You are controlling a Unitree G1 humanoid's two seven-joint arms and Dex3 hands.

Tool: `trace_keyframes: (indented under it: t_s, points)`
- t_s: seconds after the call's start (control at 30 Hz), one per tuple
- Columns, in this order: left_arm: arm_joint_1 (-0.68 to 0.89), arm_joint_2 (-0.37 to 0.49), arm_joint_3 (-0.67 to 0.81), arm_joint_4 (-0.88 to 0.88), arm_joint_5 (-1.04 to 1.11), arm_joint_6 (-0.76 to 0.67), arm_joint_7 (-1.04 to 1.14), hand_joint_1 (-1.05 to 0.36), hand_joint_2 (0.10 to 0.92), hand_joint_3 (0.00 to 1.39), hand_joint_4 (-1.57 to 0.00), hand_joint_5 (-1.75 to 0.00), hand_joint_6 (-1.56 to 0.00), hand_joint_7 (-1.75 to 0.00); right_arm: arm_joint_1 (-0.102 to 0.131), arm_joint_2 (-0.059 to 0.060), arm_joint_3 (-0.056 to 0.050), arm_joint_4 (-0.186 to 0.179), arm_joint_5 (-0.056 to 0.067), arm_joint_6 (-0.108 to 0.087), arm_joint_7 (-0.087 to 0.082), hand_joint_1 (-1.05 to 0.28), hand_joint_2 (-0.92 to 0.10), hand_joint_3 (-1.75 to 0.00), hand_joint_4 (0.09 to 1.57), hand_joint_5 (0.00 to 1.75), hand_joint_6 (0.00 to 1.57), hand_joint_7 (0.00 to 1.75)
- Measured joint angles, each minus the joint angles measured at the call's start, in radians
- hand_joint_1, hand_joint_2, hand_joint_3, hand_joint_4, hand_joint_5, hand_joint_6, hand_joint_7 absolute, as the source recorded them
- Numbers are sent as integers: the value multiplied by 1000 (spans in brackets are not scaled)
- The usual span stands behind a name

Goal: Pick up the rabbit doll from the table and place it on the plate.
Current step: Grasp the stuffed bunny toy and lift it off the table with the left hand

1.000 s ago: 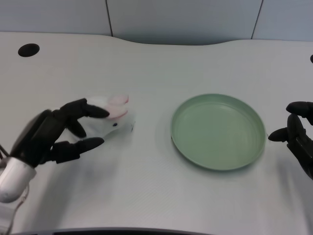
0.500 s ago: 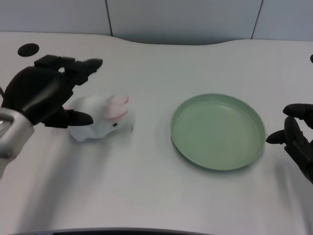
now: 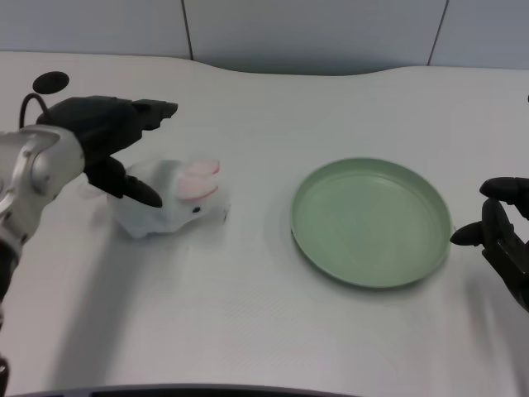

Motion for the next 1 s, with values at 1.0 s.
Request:
trace_keyframes:
  t_s: [1.0]
  points:
    - [-138, -199, -308, 456, 134, 116, 269, -893, 848, 6, -76, -35, -71, -26, 82, -3, -14, -116, 27, 51, 10, -324, -921, -676, 265, 1746, 118, 1704]
